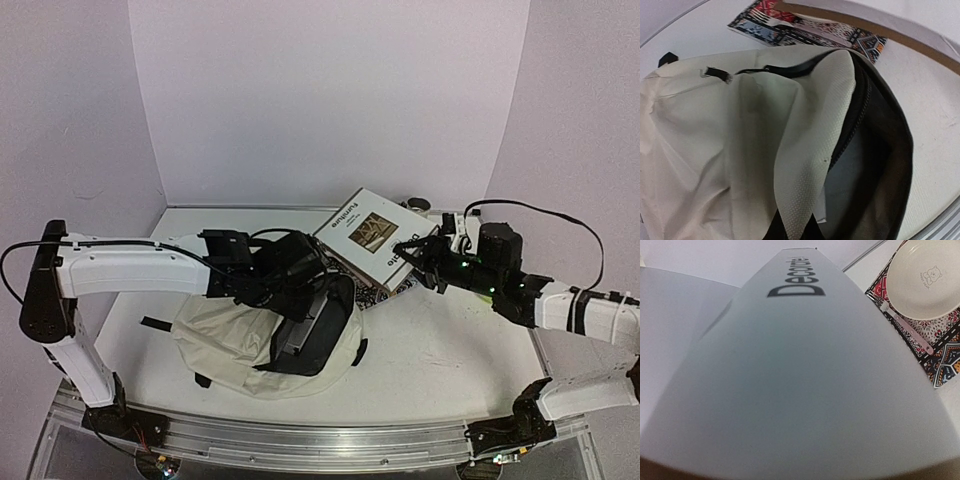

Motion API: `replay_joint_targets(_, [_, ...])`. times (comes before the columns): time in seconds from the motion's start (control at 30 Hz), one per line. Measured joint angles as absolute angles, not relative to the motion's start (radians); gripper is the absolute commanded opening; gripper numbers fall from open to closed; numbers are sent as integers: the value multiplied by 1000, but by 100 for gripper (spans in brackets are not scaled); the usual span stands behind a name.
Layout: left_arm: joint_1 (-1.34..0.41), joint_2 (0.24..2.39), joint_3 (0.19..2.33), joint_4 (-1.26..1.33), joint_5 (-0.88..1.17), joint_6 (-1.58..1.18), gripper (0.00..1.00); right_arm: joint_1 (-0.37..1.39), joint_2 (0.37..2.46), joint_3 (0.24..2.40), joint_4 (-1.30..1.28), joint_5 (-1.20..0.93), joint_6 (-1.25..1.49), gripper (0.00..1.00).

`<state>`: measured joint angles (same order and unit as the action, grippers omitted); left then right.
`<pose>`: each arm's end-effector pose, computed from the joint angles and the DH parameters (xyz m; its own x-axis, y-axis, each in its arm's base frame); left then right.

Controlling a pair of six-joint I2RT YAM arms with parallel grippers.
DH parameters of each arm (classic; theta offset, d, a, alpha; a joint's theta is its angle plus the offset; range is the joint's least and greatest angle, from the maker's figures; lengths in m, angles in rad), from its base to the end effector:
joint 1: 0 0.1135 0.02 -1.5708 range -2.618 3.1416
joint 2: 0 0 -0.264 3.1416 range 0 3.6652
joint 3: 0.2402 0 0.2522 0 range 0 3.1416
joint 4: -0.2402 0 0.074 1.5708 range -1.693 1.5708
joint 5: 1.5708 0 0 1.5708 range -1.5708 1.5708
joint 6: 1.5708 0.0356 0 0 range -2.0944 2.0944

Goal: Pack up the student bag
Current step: Pick up the largest pocket of the bag from the student bag, then place the book in the largest pocket of the bag.

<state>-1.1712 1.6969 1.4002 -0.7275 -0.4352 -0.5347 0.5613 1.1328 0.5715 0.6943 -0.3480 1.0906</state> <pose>0.1540 -0.3260 0.2704 -0.6682 0.3945 -0.6308 0.4760 0.8783 0.0450 0.2084 0.1454 0.2872 -0.6457 0.5789 -0.4980 -0.4629 0.2219 0.8582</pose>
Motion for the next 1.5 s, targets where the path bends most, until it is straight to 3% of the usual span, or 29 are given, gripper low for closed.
replay_joint_targets(0.3, [-972, 1633, 1424, -776, -496, -478, 0, 561, 989, 595, 493, -372, 1073, 24])
replay_joint_targets(0.57, [-962, 1624, 1491, -786, -526, -468, 0, 589, 983, 609, 414, -433, 1095, 24])
replay_joint_targets(0.83, [-962, 1511, 1482, -709, -495, -463, 0, 745, 1120, 609, 468, -433, 1151, 23])
replay_joint_targets(1.17, [-961, 1423, 1373, -553, -304, -427, 0, 850, 1340, 618, 655, -386, 1231, 22])
replay_joint_targets(1.5, [-960, 1344, 1309, -495, -155, -419, 0, 889, 1615, 817, 777, -367, 1295, 26])
